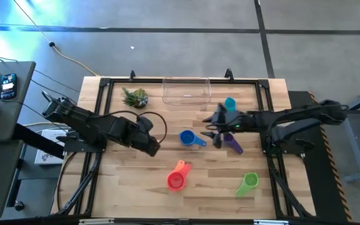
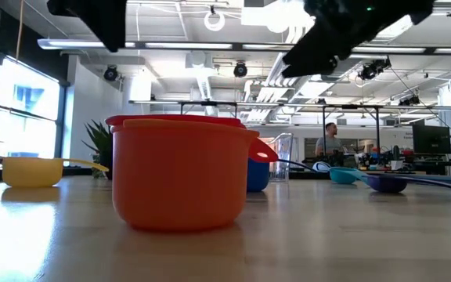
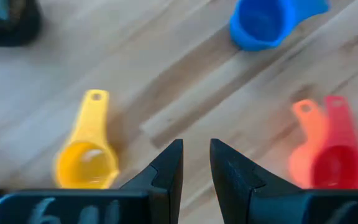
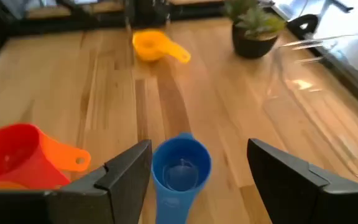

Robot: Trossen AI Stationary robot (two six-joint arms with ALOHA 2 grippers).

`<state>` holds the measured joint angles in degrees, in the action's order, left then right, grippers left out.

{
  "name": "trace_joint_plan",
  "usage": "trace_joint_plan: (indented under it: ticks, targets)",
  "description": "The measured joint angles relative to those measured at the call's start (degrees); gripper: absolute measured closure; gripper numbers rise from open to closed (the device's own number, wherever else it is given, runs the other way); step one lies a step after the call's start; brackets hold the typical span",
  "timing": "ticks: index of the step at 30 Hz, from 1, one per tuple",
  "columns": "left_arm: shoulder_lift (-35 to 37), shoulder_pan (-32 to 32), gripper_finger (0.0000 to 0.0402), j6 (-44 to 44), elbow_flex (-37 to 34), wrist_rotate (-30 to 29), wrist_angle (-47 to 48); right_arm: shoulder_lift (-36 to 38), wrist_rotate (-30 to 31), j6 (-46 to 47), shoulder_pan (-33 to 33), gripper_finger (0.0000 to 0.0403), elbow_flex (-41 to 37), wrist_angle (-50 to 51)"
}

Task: Nest measuring cups in basket
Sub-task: Stack the blue measuring cup on the red measuring cup

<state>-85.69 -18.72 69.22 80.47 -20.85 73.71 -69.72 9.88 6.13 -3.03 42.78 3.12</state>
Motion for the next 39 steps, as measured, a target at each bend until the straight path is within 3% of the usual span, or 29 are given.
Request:
trace_joint_plan:
  ticks: [4,9,22,31,39]
  targets:
    - [0.1,0.0,0.0333,-3.5,-0.1,0.0,3.7,-7.8,-3.1,-2.0,0.0,0.0146,4.8,0.7]
    - [1.7,0.0,0.0339,-6.4,-4.5,0.3,1.9,-16.7,-5.0,-4.3,0.0,0.0146,10.4,1.0]
    - [9.3,0.0,0.036,-2.9,-18.4,2.2,-0.8,-34.4,-7.7,-5.3,0.0,0.0146,23.7,12.0]
    - [11.0,0.0,0.036,-3.9,-19.8,1.8,-0.8,-37.1,-8.4,-4.6,0.0,0.0153,25.2,17.4]
    - [11.0,0.0,0.036,-4.4,-19.8,1.1,-0.8,-37.1,-6.2,-4.6,0.0,0.0242,25.2,19.4]
